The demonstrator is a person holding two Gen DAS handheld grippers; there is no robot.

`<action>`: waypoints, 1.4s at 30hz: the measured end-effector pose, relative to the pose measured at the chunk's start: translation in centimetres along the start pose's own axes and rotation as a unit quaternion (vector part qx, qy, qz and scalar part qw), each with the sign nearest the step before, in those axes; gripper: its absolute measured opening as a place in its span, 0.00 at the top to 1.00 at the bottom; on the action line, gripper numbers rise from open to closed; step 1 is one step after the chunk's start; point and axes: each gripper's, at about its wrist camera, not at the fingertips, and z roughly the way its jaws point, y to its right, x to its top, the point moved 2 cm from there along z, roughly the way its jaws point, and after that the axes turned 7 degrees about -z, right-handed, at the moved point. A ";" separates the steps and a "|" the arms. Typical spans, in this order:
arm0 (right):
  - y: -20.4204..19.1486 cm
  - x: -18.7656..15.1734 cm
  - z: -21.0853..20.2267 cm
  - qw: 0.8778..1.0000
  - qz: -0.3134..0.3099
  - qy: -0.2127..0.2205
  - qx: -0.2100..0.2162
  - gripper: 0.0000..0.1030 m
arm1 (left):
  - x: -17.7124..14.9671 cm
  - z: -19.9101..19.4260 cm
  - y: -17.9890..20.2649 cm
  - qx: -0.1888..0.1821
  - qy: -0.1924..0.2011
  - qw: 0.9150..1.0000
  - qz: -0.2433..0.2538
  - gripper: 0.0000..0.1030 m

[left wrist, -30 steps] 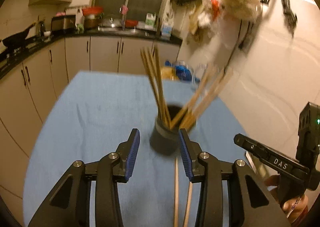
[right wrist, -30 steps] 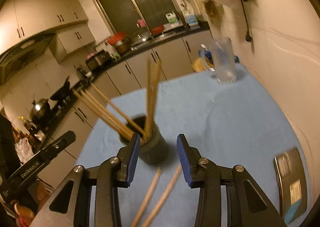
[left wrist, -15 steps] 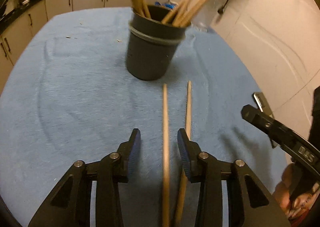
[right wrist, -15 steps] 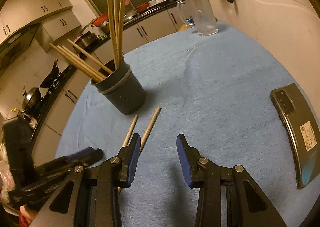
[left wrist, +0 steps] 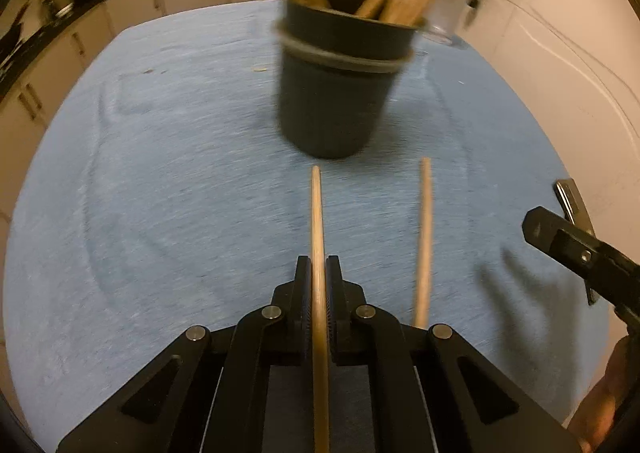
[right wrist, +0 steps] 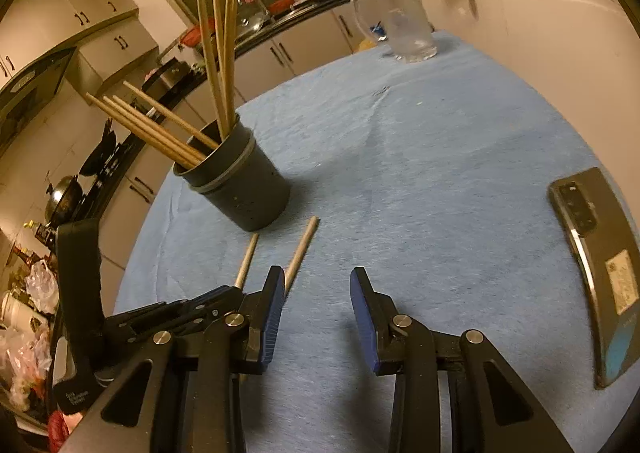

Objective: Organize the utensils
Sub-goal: 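Withdraw both open tools from the black cup toward loose chopsticks, then grasp a loose chopstick with the left tool while the right tool grasps another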

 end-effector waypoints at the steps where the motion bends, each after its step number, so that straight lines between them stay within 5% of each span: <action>1: -0.3 0.1 0.5 1.000 -0.004 -0.008 0.001 0.64 | -0.2 -0.3 -0.9 -0.001 0.001 1.000 -0.012 0.94; 9: -2.4 1.1 5.7 0.997 -0.018 -0.074 -0.017 0.72 | -0.9 -2.1 -5.6 0.001 0.003 0.998 -0.064 0.93; 18: -4.4 1.3 8.4 0.986 -0.069 -0.120 -0.096 0.82 | -0.2 -2.0 -6.1 -0.013 -0.004 0.997 -0.072 0.94; 22: -5.0 1.1 8.8 0.984 -0.079 -0.124 -0.098 0.91 | -0.6 -1.5 -5.0 -0.012 -0.001 0.998 -0.068 0.94; 25: -4.5 1.2 8.4 0.989 -0.060 -0.122 -0.060 0.93 | -0.6 -1.9 -4.8 -0.024 0.005 0.997 -0.069 0.94; 34: -4.9 1.7 2.2 0.998 -0.051 -0.022 0.009 0.93 | -0.8 -8.7 -3.2 -0.055 0.094 0.993 -0.053 0.94; 42: -6.7 1.8 -4.4 0.993 -0.072 0.092 0.035 0.94 | -0.7 -14.0 -2.2 -0.061 0.161 0.984 -0.041 0.94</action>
